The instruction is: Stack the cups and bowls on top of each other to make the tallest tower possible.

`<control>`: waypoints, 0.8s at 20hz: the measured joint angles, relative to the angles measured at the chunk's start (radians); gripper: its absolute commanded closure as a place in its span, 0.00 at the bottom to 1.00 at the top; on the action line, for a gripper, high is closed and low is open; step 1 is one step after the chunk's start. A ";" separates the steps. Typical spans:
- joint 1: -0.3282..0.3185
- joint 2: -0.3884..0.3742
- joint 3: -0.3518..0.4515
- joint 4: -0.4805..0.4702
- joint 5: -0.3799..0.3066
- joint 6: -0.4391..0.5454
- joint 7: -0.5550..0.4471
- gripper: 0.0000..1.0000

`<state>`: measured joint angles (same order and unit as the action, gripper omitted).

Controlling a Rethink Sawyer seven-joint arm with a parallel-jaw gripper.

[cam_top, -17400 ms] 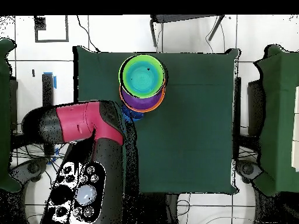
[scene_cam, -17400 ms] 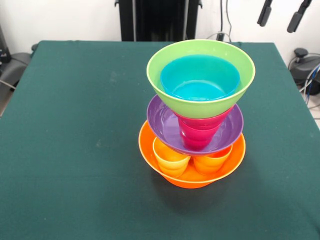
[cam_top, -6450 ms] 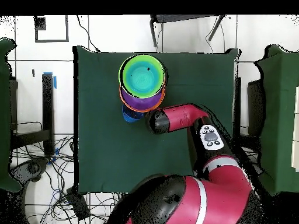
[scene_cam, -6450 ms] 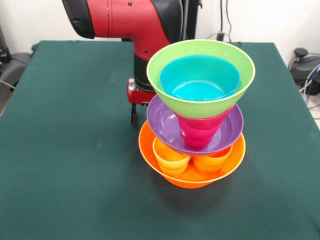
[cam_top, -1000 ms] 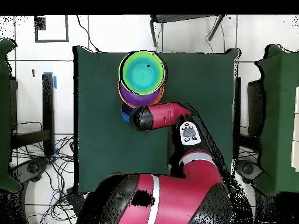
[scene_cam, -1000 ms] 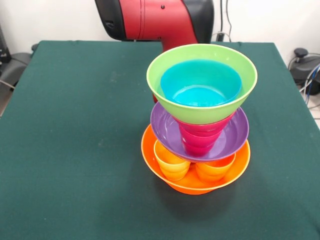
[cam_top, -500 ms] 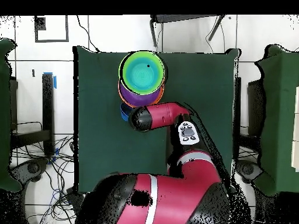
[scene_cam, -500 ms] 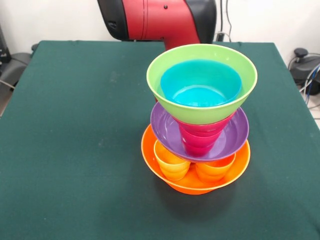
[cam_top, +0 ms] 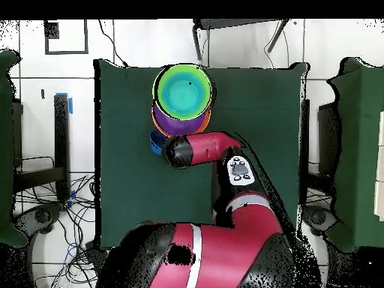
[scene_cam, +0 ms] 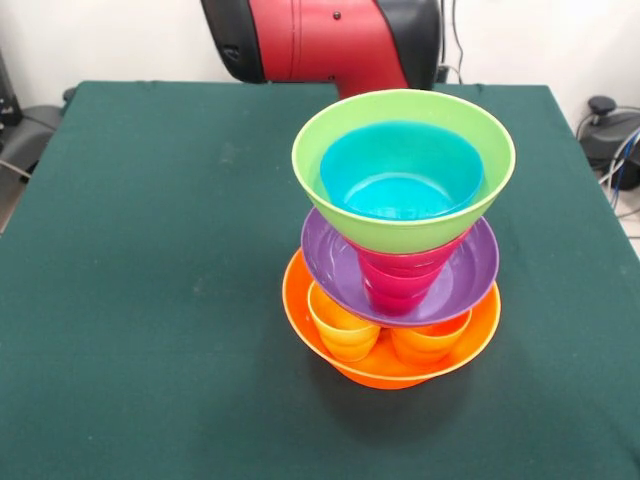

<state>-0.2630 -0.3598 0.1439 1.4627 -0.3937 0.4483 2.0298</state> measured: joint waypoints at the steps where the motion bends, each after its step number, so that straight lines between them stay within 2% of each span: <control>1: 0.000 0.001 0.005 0.002 0.008 0.000 0.000 0.00; 6: 0.005 0.007 0.050 0.011 0.068 0.000 0.000 0.00; 16: 0.020 0.012 0.072 0.018 0.123 0.002 0.000 0.00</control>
<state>-0.2432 -0.3481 0.2155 1.4809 -0.2704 0.4503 2.0298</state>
